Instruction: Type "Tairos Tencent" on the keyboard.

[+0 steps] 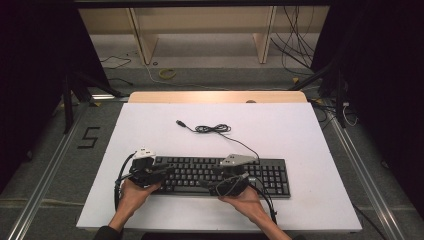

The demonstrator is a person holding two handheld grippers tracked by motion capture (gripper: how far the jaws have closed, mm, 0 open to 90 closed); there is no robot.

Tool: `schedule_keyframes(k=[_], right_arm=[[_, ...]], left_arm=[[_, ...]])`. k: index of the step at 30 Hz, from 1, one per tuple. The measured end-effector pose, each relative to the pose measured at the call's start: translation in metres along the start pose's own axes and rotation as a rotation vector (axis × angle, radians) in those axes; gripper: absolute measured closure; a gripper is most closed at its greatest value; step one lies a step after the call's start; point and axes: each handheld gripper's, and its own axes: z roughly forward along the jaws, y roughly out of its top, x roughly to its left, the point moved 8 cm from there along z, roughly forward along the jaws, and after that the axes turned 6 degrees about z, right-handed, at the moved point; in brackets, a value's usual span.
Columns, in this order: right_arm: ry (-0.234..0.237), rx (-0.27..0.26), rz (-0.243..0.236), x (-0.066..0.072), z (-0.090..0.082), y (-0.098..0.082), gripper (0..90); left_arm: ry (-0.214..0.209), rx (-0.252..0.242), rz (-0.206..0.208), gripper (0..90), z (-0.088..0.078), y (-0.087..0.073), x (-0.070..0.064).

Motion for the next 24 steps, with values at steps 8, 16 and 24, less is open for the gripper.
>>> schedule_keyframes(k=[8, 16, 24], right_arm=[[0.002, -0.004, -0.007, 0.000, -0.004, -0.004, 32.0], [0.003, -0.014, -0.007, 0.000, -0.012, -0.007, 31.8], [0.000, -0.012, -0.013, 0.000, -0.014, -0.009, 31.8]], left_arm=[[-0.018, 0.033, 0.028, 87.3, 0.011, 0.000, -0.003], [-0.023, 0.057, 0.033, 88.8, 0.021, 0.001, -0.005], [-0.014, 0.082, 0.025, 88.9, 0.028, -0.003, -0.002]])
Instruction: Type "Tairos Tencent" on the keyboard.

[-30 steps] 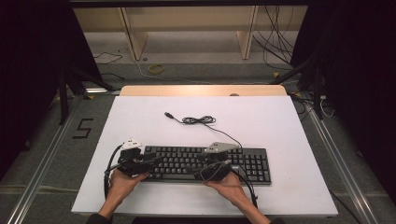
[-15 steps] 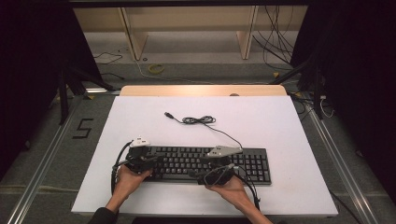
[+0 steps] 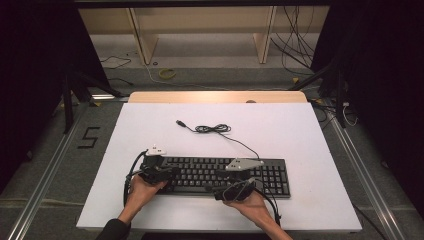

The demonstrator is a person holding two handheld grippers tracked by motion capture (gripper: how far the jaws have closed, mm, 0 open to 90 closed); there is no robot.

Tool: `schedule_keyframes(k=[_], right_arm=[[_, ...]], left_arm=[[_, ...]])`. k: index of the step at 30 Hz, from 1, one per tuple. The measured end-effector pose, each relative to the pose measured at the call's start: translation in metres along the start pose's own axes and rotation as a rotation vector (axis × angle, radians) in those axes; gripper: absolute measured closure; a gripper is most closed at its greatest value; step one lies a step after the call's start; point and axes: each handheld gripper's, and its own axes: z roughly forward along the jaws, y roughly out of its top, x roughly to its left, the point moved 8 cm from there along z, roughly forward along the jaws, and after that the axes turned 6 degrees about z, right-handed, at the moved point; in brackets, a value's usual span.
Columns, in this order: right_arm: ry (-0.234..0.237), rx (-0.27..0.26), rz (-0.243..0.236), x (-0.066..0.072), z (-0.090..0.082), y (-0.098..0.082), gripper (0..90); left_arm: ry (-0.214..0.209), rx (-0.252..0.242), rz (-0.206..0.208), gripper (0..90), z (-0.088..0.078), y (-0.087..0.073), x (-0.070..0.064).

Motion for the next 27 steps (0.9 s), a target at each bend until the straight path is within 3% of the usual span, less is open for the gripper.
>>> schedule_keyframes(k=[12, 17, 24, 27], right_arm=[[0.000, 0.001, 0.001, 0.001, 0.002, 0.000, 32.0], [0.000, -0.004, 0.002, 0.001, 0.002, 0.001, 32.0], [0.001, -0.008, 0.002, 0.002, 0.002, 0.003, 32.0], [0.002, -0.007, 0.003, 0.002, 0.004, 0.004, 32.4]], left_arm=[[0.004, 0.013, -0.007, 89.0, 0.002, -0.002, 0.000], [0.009, -0.002, -0.008, 88.7, -0.003, 0.000, -0.002], [0.007, -0.037, -0.004, 79.1, -0.013, 0.005, -0.004], [0.002, -0.046, -0.009, 70.7, -0.016, 0.005, -0.004]])
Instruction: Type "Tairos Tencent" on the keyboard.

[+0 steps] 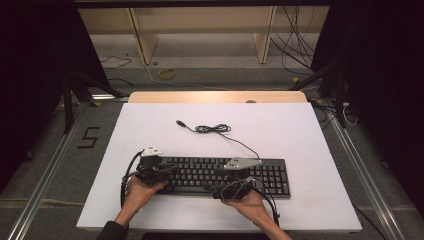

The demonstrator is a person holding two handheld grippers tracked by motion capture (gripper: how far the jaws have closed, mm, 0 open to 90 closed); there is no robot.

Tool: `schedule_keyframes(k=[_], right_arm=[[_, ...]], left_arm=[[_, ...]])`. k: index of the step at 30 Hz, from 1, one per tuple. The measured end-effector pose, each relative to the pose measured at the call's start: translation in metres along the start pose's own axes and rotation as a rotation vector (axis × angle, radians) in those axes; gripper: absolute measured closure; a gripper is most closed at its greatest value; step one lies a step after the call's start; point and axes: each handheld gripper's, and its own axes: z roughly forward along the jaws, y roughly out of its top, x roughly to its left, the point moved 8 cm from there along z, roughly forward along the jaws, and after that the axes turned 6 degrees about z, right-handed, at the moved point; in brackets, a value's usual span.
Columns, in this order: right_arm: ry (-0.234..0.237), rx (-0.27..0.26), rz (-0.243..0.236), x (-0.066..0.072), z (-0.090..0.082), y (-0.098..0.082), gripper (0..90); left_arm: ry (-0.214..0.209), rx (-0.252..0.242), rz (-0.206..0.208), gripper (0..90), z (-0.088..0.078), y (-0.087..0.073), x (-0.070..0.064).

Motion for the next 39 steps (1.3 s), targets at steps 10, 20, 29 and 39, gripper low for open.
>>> schedule_keyframes(k=[10, 20, 29, 39], right_arm=[[-0.005, 0.013, -0.011, 0.002, 0.006, 0.003, 39.0], [0.006, 0.055, -0.002, 0.003, 0.016, 0.004, 59.3], [0.004, 0.087, -0.003, 0.004, 0.028, 0.005, 77.1], [-0.015, 0.113, -0.013, 0.004, 0.041, 0.005, 90.0]], left_arm=[[-0.019, -0.047, -0.038, 50.6, -0.012, 0.000, -0.001], [-0.030, -0.090, -0.043, 37.6, -0.024, -0.002, -0.003], [-0.038, -0.129, -0.041, 31.8, -0.031, -0.004, -0.007], [-0.043, -0.153, -0.031, 28.4, -0.035, -0.008, -0.010]])
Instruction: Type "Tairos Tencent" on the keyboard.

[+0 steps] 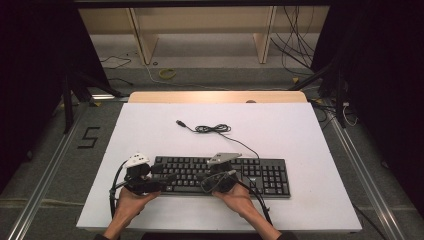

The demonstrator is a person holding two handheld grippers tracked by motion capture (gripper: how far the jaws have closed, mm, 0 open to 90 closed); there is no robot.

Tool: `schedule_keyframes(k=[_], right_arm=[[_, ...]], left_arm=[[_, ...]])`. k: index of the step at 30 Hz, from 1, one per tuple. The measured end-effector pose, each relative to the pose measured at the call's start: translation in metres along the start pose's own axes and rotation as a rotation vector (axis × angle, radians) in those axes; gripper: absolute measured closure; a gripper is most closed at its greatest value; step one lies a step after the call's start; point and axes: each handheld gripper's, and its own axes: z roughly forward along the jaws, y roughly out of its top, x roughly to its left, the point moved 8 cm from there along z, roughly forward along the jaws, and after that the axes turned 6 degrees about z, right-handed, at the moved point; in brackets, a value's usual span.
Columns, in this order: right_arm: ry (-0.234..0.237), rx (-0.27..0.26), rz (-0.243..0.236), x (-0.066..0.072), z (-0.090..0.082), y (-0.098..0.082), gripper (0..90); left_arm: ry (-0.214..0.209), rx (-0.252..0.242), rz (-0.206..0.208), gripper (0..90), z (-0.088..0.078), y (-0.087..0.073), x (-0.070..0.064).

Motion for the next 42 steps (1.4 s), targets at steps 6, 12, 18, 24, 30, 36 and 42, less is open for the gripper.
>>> schedule_keyframes(k=[6, 12, 18, 24, 30, 36, 42], right_arm=[[-0.021, 0.026, -0.006, -0.001, 0.006, -0.003, 90.0], [-0.034, 0.042, -0.013, -0.003, 0.010, -0.005, 90.0], [-0.039, 0.058, -0.018, -0.003, 0.014, -0.008, 90.0], [-0.043, 0.067, -0.024, -0.003, 0.016, -0.009, 90.0], [-0.054, 0.081, -0.030, -0.004, 0.018, -0.012, 90.0], [-0.066, 0.067, -0.031, -0.003, 0.019, -0.014, 90.0], [-0.060, 0.068, -0.020, -0.003, 0.018, -0.014, 90.0]], left_arm=[[-0.003, -0.008, -0.001, 27.9, -0.003, -0.002, 0.000], [0.000, -0.008, 0.000, 27.6, -0.004, -0.004, 0.001], [0.002, -0.008, 0.000, 27.3, -0.005, -0.006, 0.001], [0.004, -0.007, 0.000, 27.0, -0.005, -0.006, 0.001], [0.005, -0.011, 0.002, 26.9, -0.006, -0.006, 0.001], [0.008, -0.012, 0.005, 26.9, -0.006, -0.006, 0.001], [0.009, -0.012, 0.002, 26.9, -0.006, -0.006, 0.003]])
